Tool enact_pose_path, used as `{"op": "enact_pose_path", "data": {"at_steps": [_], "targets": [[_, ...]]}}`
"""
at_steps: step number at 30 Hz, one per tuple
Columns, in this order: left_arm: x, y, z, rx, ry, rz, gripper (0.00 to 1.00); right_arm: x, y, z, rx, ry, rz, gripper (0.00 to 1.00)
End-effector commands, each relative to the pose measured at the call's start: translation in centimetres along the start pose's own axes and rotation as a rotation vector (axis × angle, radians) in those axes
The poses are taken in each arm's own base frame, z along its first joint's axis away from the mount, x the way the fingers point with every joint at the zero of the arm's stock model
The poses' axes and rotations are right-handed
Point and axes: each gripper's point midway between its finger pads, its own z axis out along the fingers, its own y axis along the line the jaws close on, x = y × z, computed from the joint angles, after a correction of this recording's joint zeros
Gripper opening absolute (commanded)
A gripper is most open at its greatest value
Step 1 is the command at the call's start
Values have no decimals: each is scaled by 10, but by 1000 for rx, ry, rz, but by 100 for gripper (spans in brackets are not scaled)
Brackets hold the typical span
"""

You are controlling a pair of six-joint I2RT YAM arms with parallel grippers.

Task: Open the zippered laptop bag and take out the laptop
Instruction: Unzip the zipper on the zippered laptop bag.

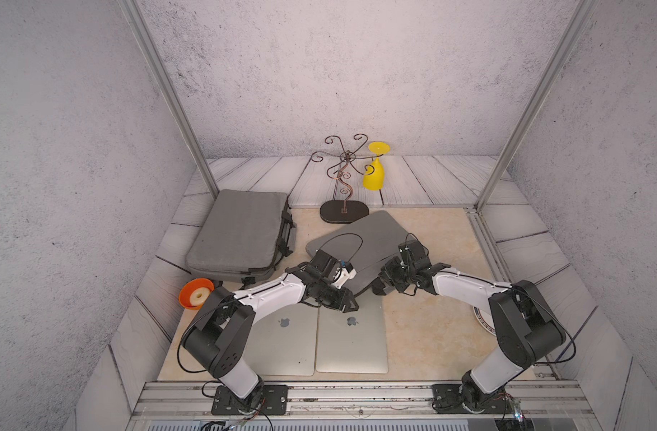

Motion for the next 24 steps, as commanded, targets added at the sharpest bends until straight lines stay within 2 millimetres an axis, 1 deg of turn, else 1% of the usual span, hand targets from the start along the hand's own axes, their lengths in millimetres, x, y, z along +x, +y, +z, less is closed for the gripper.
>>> {"op": "enact_pose_path", "data": {"at_steps": [1, 4, 7, 8, 10, 14, 17, 19, 24], "targets": [[2, -1, -23, 1, -17, -160, 45, 2, 8, -17, -33, -20, -33, 0], [0, 6, -39, -7, -51, -286, 46, 2, 9, -20, -36, -24, -39, 0], [-5, 32, -53, -81, -147, -472, 49, 3, 11, -22, -44, -20, -41, 0], [-9, 38, -56, -90, -190, -520, 50, 4, 11, -23, -44, -18, -43, 0], [-20, 41, -59, -82, -251, -573, 52, 4, 11, -24, -47, -18, -43, 0], [-27, 48, -50, -72, -278, -663, 56, 5, 11, -24, -50, -16, -42, 0], [-22, 57, -39, -96, -270, -697, 58, 5, 11, -24, -54, -16, -38, 0], [-21, 61, -31, -80, -267, -727, 58, 6, 12, -24, -57, -15, -35, 0], [-37, 68, -16, -73, -262, -726, 56, 7, 13, -24, -63, -10, -31, 0]]}}
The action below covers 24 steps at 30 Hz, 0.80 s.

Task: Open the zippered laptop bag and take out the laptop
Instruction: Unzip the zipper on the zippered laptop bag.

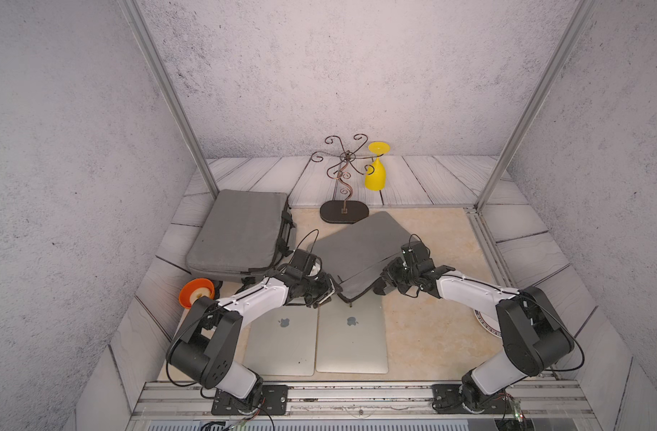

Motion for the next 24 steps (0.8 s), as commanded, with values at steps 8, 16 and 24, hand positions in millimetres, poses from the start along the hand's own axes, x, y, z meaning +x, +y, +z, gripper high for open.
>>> {"op": "enact_pose_path", "data": {"at_steps": [8, 16, 24], "targets": [[-22, -32, 25, 83, 0, -8, 39, 11, 9, -14, -47, 23, -12, 0], [-21, -46, 13, 91, 6, 30, 0, 16, 2, -19, -11, 42, -80, 5], [-20, -65, 2, 111, 23, 62, 0, 22, -1, -56, 30, 30, -497, 53]]}}
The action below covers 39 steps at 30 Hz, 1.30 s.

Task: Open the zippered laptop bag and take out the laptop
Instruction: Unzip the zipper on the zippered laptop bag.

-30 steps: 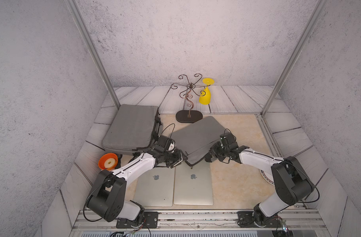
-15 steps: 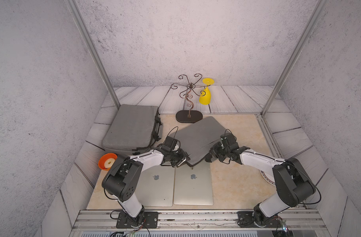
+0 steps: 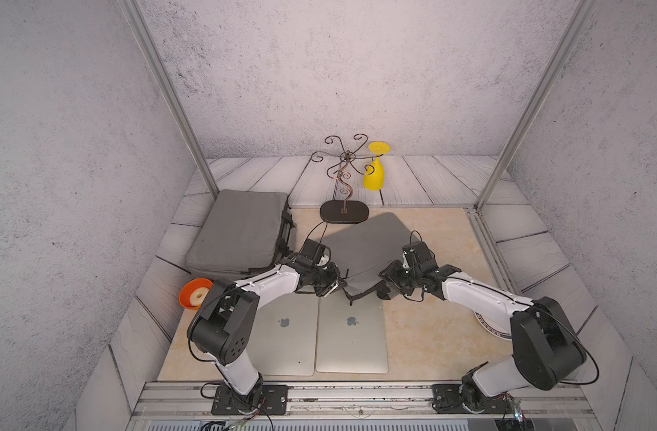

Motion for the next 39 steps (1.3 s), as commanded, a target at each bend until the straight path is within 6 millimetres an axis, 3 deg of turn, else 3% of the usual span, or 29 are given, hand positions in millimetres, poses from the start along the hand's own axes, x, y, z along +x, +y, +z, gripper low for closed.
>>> {"op": "enact_pose_path", "data": {"at_steps": [1, 6, 10, 16, 25, 39], "targets": [[-1, -29, -13, 64, -11, 69, 0, 9, -3, -27, 9, -5, -234, 54], [-2, -33, -13, 74, 1, 78, 0, 36, 20, -55, -239, -30, -458, 59], [-1, -37, -12, 79, 17, 85, 0, 65, 19, -55, -325, -17, -603, 59], [0, -39, -13, 80, 29, 80, 0, 87, 24, -33, -382, -66, -769, 58], [0, -42, -15, 80, 25, 75, 0, 110, 27, 22, -406, -3, -869, 51], [6, -39, -11, 60, 33, 86, 0, 114, 48, 61, -475, 2, -847, 38]]}}
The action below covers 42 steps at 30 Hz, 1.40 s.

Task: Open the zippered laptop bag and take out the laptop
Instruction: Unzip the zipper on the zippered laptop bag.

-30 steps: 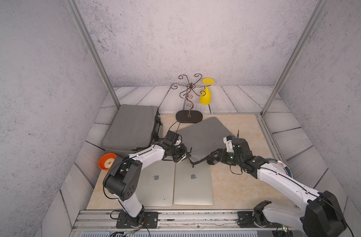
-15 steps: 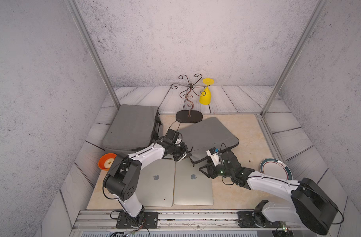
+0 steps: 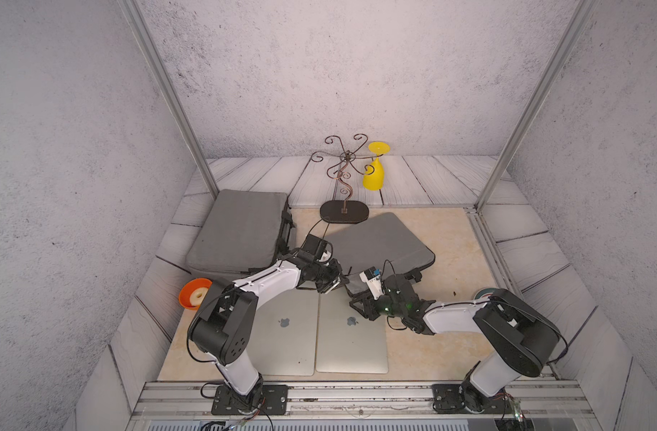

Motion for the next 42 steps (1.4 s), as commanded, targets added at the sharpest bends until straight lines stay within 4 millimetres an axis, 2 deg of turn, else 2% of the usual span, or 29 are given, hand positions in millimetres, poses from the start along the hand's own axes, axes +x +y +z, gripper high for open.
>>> {"op": "enact_pose_path", "data": {"at_steps": [1, 8, 11, 16, 20, 25, 34, 38, 42], "targets": [[3, -25, -6, 59, 9, 67, 0, -13, 6, 9, -33, -51, -2, 36], [5, -20, -5, 48, 14, 60, 0, -24, 11, 6, -51, -97, 34, 23], [5, -16, -3, 44, 17, 57, 0, -25, 15, 2, -66, -105, 43, 22], [5, -16, -1, 42, 19, 62, 0, -16, 15, -2, -62, -88, 57, 11], [5, -14, -3, 32, 15, 67, 0, -16, 15, -10, -35, -81, 61, 2], [3, -8, -5, 6, 7, 79, 0, -12, 10, -24, 26, -51, 58, 0], [-17, 7, -24, -49, -31, 112, 0, 19, -19, -62, 253, 165, 63, 0], [-22, 9, -28, -50, -35, 114, 0, 39, -40, -84, 349, 268, 101, 0], [-23, 7, -28, -43, -30, 116, 0, 36, -58, -101, 387, 268, 155, 0]]}}
